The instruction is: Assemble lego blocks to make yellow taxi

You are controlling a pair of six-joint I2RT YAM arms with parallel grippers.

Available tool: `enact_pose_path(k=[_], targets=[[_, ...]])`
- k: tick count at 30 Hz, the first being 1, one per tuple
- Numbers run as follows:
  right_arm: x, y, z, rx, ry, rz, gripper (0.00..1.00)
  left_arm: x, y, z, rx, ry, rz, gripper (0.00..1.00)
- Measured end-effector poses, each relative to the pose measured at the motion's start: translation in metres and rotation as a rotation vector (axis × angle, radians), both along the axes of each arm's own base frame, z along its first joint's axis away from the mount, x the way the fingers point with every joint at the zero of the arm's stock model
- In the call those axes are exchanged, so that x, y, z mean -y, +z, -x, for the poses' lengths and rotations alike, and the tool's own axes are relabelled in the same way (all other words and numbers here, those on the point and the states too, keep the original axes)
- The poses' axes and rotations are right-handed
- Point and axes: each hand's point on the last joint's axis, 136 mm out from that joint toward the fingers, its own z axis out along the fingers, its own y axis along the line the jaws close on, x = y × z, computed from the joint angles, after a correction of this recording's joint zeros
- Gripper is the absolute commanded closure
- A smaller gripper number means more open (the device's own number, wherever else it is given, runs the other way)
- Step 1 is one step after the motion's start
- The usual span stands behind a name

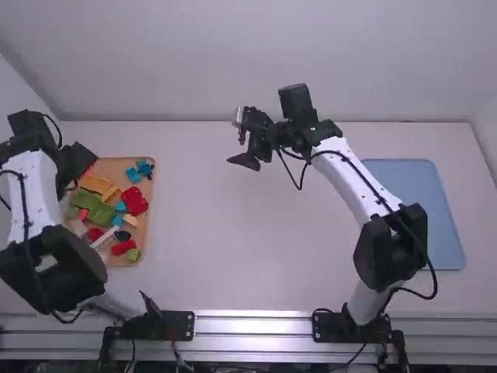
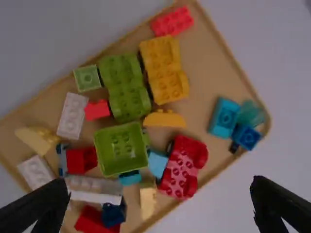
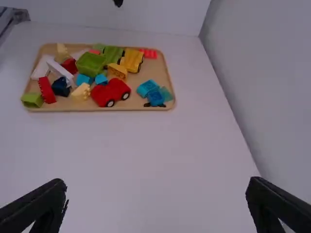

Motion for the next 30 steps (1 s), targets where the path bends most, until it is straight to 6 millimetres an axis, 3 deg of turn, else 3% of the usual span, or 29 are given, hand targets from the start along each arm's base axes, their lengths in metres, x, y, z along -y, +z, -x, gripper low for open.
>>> enact_pose_path(k=[3,7,13,22,25,30], targets=[[-0.001,0.003,-0.002,0.017,-0.001,-0.007,0.01,0.002,0.009,0.001,0.02,-0.004,-0.013,0.01],[-0.001,0.003,-0.003,0.022,0.001,-0.008,0.01,0.0,-0.003,-0.005,0.004,0.0,0.007,0.01],[-0.001,0.003,-0.002,0.02,0.001,-0.008,0.01,-0.007,-0.035,-0.029,-0.066,-0.008,0.101,0.01],[-0.001,0.003,-0.002,0.021,0.001,-0.007,0.01,-0.013,-0.053,-0.073,-0.119,-0.046,0.11,0.01],[-0.001,0.003,-0.003,0.023,0.001,-0.006,0.01,-0.014,-0.077,-0.084,-0.169,-0.055,0.134,0.0],[0.0,0.002,-0.004,0.024,-0.011,0.001,0.01,-0.019,-0.124,-0.085,-0.258,-0.036,0.184,0.04]])
